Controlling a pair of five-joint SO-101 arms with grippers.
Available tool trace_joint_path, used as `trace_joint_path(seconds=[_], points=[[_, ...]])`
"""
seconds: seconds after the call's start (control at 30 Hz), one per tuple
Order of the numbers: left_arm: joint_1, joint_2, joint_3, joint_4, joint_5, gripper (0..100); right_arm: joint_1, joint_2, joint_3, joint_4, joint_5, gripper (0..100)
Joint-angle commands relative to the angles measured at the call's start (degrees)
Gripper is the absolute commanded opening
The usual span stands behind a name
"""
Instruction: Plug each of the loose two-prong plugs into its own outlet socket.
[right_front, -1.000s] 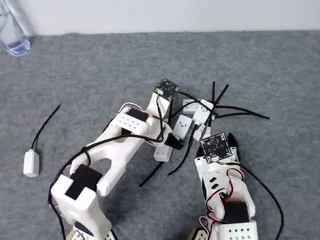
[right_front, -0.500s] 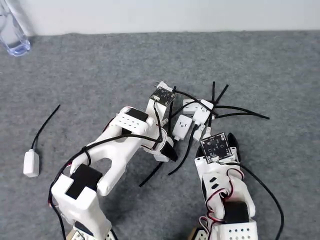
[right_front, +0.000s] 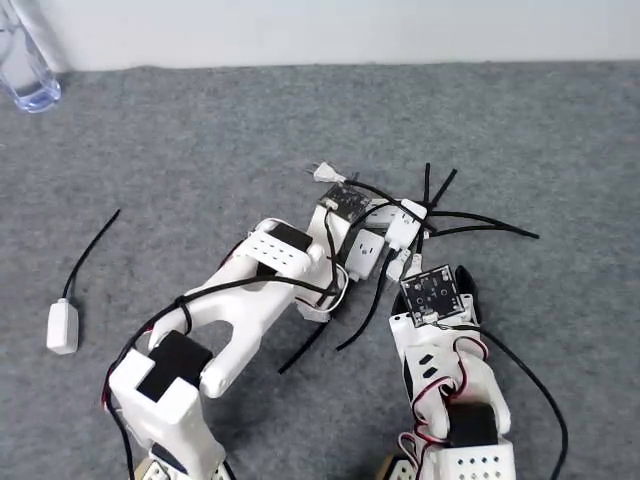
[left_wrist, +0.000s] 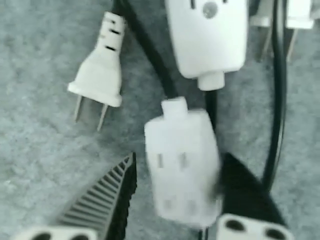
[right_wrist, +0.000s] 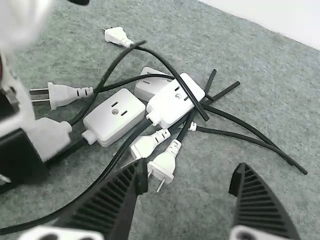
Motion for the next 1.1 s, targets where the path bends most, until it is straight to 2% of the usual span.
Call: trace_joint_path(seconds=[0.0,0.3,0.5,0.67,0.93,1.07], points=[[-0.18,-0.35,-2.24,-1.49,0.35,16,0.66,0.13,0.97,-1.10,0.70,27.7],[-2.99,2.55,-3.65,-2.90,0.35,16,0.66,0.13,0.97,-1.10,0.70,27.7],[-2.73,3.34,-7.25,2.55,-2.90,15,0.66,0.13,0.97,-1.10,0.70,27.7],[-2.73,1.76,-8.22,5.80,-6.59,1,0.66,0.13,0.97,-1.10,0.70,27.7],[-2.81,1.32,-8.40,9.14,-7.47,1,0.66,0.13,0.97,-1.10,0.70,27.7],[-2.81,-0.97,-12.26,16.53,-7.47,1,0.66,0.13,0.97,-1.10,0.70,27.7]])
